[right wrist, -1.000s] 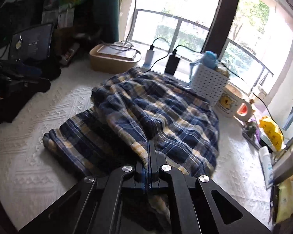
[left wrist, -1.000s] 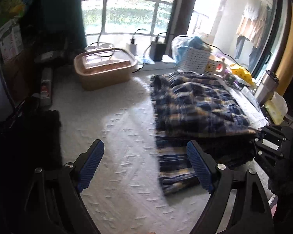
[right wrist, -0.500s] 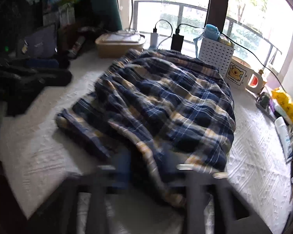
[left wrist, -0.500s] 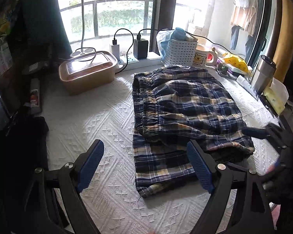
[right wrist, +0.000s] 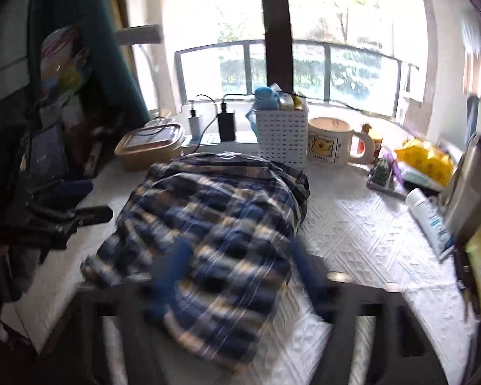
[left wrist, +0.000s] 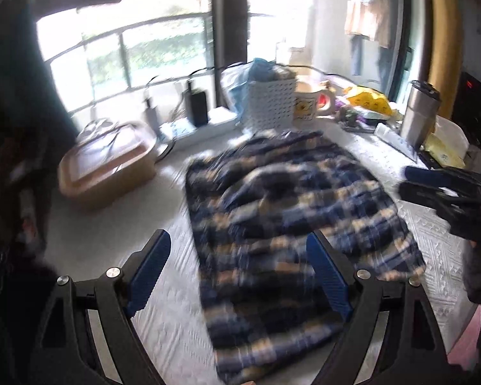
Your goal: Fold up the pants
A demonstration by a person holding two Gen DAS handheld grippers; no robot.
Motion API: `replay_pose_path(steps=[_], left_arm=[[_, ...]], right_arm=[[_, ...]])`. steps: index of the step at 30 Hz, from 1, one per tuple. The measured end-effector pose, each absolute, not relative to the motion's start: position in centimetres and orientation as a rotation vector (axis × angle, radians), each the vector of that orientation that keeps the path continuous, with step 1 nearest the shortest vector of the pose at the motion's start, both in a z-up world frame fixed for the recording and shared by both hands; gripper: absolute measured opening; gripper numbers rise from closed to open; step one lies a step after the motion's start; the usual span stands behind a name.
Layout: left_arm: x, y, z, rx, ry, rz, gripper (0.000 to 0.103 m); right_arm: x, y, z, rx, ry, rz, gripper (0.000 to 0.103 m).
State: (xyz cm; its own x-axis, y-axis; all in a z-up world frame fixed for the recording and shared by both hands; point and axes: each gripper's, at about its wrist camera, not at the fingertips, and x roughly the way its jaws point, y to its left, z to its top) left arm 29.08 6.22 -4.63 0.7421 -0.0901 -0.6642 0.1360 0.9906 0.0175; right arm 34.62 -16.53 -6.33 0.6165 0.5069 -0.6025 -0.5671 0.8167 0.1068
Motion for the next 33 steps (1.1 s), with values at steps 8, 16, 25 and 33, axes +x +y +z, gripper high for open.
replay_pose_path(steps=[8, 16, 25, 33], left_arm=[[35.9, 6.4, -6.4, 0.174, 0.759, -0.149, 0.086], [40.6, 9.6, -9.3, 0.122, 0.863, -0.112, 0.088], [39.4, 11.3, -9.5, 0.064, 0.875, -0.14, 0.088], [39.2, 13.2, -7.0, 0.049, 0.81, -0.078, 0.088]], right_arm=[[41.8, -12.7, -7.7, -0.153, 0.714, 0.671, 0.032], [48.7, -9.3, -10.6, -0.241, 0.834, 0.705, 0.032], [50.3, -8.8, -11.4, -0.255, 0.836, 0.708, 0.03], [50.4, -13.1, -8.1, -0.191, 0.756, 0.598, 0.03]])
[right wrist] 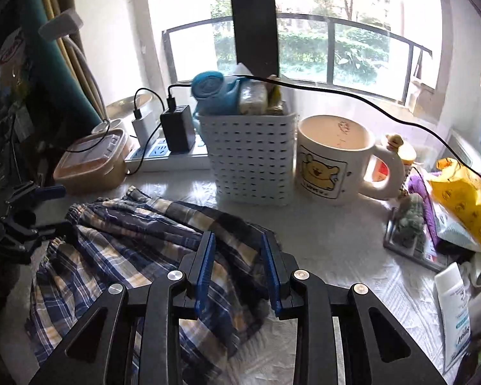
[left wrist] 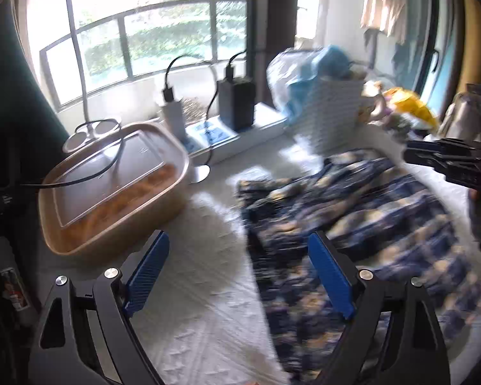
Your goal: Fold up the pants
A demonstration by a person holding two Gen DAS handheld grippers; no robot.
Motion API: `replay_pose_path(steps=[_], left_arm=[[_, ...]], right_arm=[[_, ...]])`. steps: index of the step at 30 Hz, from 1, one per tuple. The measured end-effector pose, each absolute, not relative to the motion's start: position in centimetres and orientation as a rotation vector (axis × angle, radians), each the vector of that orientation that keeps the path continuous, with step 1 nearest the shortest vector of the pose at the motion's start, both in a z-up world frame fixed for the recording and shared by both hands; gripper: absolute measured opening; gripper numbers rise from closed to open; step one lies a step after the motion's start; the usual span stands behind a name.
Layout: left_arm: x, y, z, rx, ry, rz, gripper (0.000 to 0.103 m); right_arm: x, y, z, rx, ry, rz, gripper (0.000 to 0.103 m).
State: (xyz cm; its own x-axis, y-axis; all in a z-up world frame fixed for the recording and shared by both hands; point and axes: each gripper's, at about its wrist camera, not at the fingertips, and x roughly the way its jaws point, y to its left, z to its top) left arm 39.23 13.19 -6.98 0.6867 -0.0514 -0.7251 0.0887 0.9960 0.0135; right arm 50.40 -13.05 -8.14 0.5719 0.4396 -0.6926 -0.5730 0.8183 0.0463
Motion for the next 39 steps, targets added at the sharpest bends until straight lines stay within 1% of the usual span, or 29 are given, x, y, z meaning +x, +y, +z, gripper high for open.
replay_pose_path(steps=[4, 6, 8, 12, 13, 15, 17, 18, 20, 27, 30, 37, 39], left_arm=[[40.5, 13.6, -9.5, 0.041, 0.902, -0.042, 0.088], [40.2, 13.7, -9.8, 0.04, 0.896, -0.032, 0.089], [39.8, 13.6, -9.5, 0.041, 0.891, -0.02, 0.089], [37.8, 14.7, -7.2, -0.02, 0.824, -0.017, 0.088], [37.0, 15.2, -6.6, -0.05, 0.802, -0.026, 0.088], [35.8, 15.8, -6.0, -0.103, 0.784, -0.034, 0.089], [34.8, 16.2, -6.1, -0.149, 0.798, -0.052, 0.089], [34.3, 16.1, -6.4, -0.162, 0.808, -0.062, 0.089], [33.5, 15.6, -7.1, -0.186, 0.824, -0.081, 0.089], [32.5, 12.9, -10.5, -0.257, 0.915, -0.156, 0.088], [32.8, 12.4, -10.8, -0.292, 0.912, -0.181, 0.089], [33.6, 11.2, -11.0, -0.246, 0.935, -0.168, 0.089], [33.9, 10.4, -11.1, -0.202, 0.95, -0.163, 0.093]], right_arm=[[51.5, -12.6, -11.6, -0.234, 0.845, 0.549, 0.03], [51.9, -12.4, -13.1, -0.23, 0.871, 0.539, 0.03], [51.7, -12.3, -12.8, -0.245, 0.86, 0.525, 0.03], [50.2, -13.1, -10.5, -0.249, 0.806, 0.502, 0.03], [49.7, -13.5, -10.0, -0.245, 0.795, 0.498, 0.033], [48.7, -14.5, -9.1, -0.233, 0.782, 0.493, 0.034], [47.6, -15.2, -8.2, -0.219, 0.777, 0.494, 0.046], [46.9, -15.7, -7.9, -0.208, 0.772, 0.496, 0.063], [45.5, -16.2, -7.6, -0.192, 0.76, 0.504, 0.075], [42.5, -17.4, -8.2, -0.119, 0.793, 0.506, 0.075], [41.8, -17.7, -8.8, -0.081, 0.812, 0.508, 0.075], [40.5, -17.2, -9.7, -0.057, 0.817, 0.521, 0.075], [40.4, -17.2, -9.9, -0.053, 0.814, 0.521, 0.075]])
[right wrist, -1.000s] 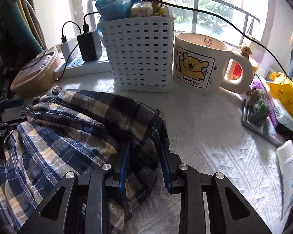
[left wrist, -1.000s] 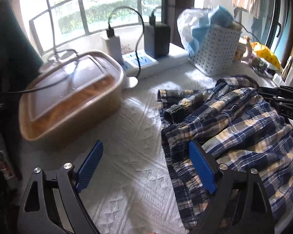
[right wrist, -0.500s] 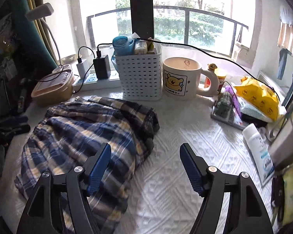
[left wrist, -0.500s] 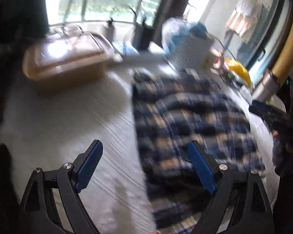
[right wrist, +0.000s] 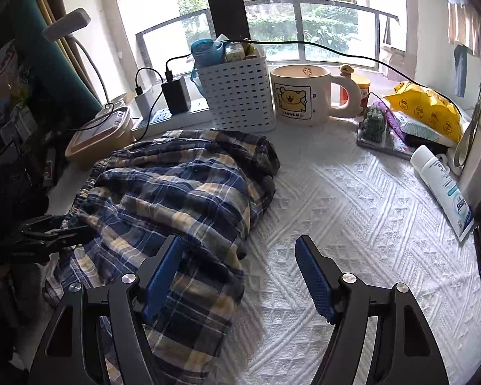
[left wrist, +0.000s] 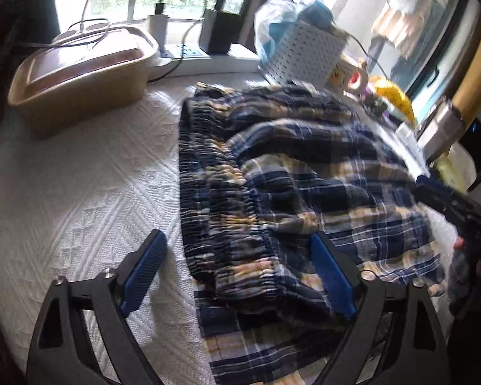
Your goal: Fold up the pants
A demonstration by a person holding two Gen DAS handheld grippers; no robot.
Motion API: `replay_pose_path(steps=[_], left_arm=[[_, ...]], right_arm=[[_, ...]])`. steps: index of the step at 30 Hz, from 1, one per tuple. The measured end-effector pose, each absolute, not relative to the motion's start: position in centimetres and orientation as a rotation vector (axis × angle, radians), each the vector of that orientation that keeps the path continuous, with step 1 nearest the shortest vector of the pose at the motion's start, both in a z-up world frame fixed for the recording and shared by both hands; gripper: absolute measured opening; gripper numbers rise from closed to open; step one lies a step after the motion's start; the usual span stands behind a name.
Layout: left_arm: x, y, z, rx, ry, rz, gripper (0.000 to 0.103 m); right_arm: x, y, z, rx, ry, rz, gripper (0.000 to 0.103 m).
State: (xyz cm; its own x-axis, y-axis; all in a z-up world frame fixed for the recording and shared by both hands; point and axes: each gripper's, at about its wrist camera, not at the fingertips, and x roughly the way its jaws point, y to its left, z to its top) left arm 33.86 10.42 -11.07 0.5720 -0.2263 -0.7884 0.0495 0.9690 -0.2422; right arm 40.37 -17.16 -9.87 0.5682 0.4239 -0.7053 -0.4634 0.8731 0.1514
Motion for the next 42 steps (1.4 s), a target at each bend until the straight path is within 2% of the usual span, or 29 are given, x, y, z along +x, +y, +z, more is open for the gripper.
replay_pose_path(steps=[7, 13, 24, 27, 34, 37, 39, 42], left_arm=[[34.5, 8.6, -11.2, -0.162, 0.984, -0.199, 0.094], [34.6, 6.8, -11.2, -0.102, 0.977, -0.215, 0.088], [34.1, 8.3, -11.0, -0.119, 0.959, -0.21, 0.04], [33.9, 7.5, -11.1, -0.078, 0.941, -0.201, 0.037], [33.7, 7.5, -11.2, -0.089, 0.927, -0.213, 0.035], [33.9, 7.9, -11.2, -0.121, 0.933, -0.221, 0.038], [34.0, 7.9, -11.2, -0.126, 0.932, -0.24, 0.048], [33.9, 7.0, -11.3, -0.089, 0.924, -0.265, 0.065]], right_arm=[[40.6, -17.5, -10.4, -0.031, 0.813, 0.529, 0.075], [41.0, -18.1, -10.8, 0.007, 0.819, 0.548, 0.075], [41.3, -17.9, -11.9, 0.027, 0.836, 0.565, 0.075], [41.4, -17.6, -12.2, 0.019, 0.841, 0.572, 0.075], [41.5, -17.2, -12.6, 0.045, 0.867, 0.594, 0.075], [41.8, -17.0, -13.0, 0.083, 0.9, 0.61, 0.076], [41.9, -16.7, -13.1, 0.101, 0.898, 0.616, 0.082], [42.1, -16.4, -13.2, 0.124, 0.897, 0.617, 0.083]])
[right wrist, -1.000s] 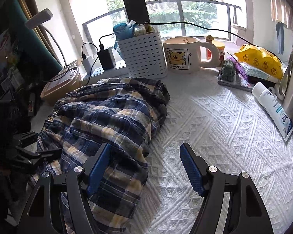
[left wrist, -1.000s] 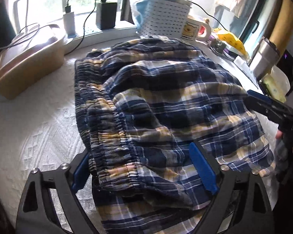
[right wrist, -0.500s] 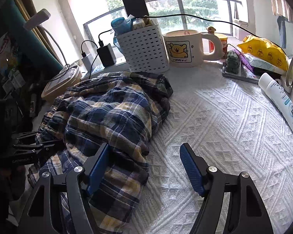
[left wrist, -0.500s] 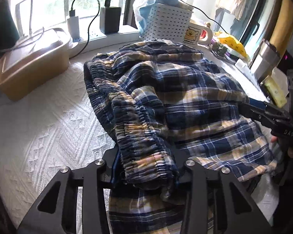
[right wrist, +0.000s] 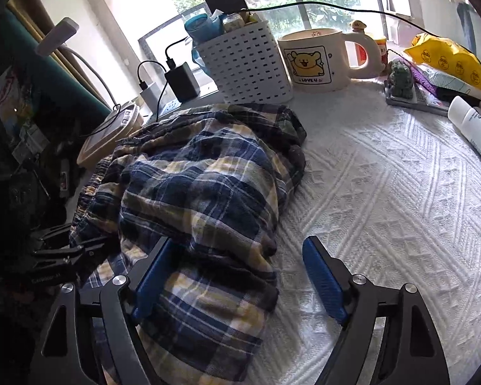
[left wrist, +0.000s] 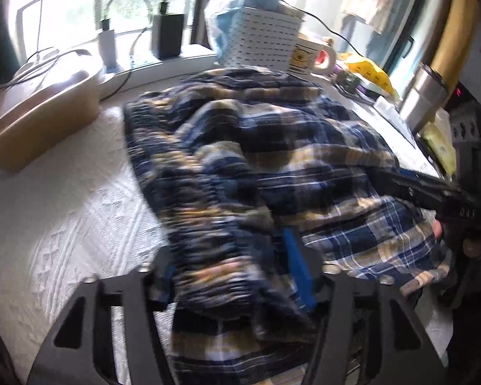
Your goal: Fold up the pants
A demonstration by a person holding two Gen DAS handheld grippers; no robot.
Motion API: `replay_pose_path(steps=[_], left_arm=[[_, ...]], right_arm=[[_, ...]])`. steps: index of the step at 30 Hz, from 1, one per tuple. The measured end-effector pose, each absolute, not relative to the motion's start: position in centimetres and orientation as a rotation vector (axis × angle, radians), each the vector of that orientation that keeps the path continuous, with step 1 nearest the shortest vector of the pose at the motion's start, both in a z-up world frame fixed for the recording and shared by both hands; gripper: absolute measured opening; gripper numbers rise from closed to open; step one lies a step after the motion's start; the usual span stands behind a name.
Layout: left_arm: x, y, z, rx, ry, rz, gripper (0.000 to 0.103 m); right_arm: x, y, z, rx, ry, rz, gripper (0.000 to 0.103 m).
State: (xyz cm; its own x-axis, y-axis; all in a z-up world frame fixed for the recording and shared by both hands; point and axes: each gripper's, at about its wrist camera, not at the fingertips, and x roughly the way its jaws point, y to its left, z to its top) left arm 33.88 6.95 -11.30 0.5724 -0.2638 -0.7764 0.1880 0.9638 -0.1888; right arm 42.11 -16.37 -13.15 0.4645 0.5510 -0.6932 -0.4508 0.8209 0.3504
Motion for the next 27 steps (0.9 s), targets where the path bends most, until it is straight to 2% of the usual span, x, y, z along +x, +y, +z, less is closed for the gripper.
replay_pose_path(steps=[4, 5, 6, 7, 8, 9, 10, 11, 12, 13, 18, 27], left_arm=[[33.7, 5.8, -11.5, -0.045, 0.898, -0.227, 0.067], [33.7, 5.8, -11.4, -0.043, 0.893, -0.228, 0.054], [33.7, 6.1, -11.4, -0.055, 0.889, -0.229, 0.042], [33.8, 6.4, -11.3, -0.074, 0.893, -0.234, 0.037], [33.8, 6.8, -11.3, -0.094, 0.898, -0.242, 0.032], [33.8, 7.0, -11.3, -0.105, 0.902, -0.249, 0.03], [33.7, 7.0, -11.3, -0.104, 0.902, -0.254, 0.029], [33.6, 6.9, -11.3, -0.098, 0.901, -0.256, 0.027], [33.3, 6.7, -11.2, -0.091, 0.899, -0.257, 0.026], [33.1, 6.5, -11.2, -0.088, 0.897, -0.257, 0.026], [31.6, 6.3, -10.5, -0.107, 0.896, -0.282, 0.024], [27.2, 5.3, -9.6, -0.141, 0.888, -0.324, 0.024]], right_arm=[[42.1, -15.3, -13.2, 0.118, 0.896, 0.64, 0.082], [42.0, -14.8, -13.3, 0.102, 0.899, 0.65, 0.078], [42.0, -14.4, -13.3, 0.079, 0.897, 0.644, 0.071], [41.9, -14.2, -13.3, 0.065, 0.897, 0.636, 0.064], [41.8, -14.0, -13.3, 0.052, 0.894, 0.629, 0.061], [41.8, -13.9, -13.4, 0.049, 0.899, 0.637, 0.044], [41.9, -13.8, -13.6, 0.048, 0.909, 0.638, 0.034], [41.8, -13.8, -13.5, 0.047, 0.905, 0.638, 0.031], [41.7, -13.7, -13.6, 0.045, 0.906, 0.652, 0.02], [41.6, -13.6, -13.5, 0.043, 0.902, 0.654, 0.016], [40.3, -13.7, -12.5, 0.012, 0.867, 0.64, 0.011], [35.9, -15.3, -10.1, -0.037, 0.828, 0.647, 0.011]])
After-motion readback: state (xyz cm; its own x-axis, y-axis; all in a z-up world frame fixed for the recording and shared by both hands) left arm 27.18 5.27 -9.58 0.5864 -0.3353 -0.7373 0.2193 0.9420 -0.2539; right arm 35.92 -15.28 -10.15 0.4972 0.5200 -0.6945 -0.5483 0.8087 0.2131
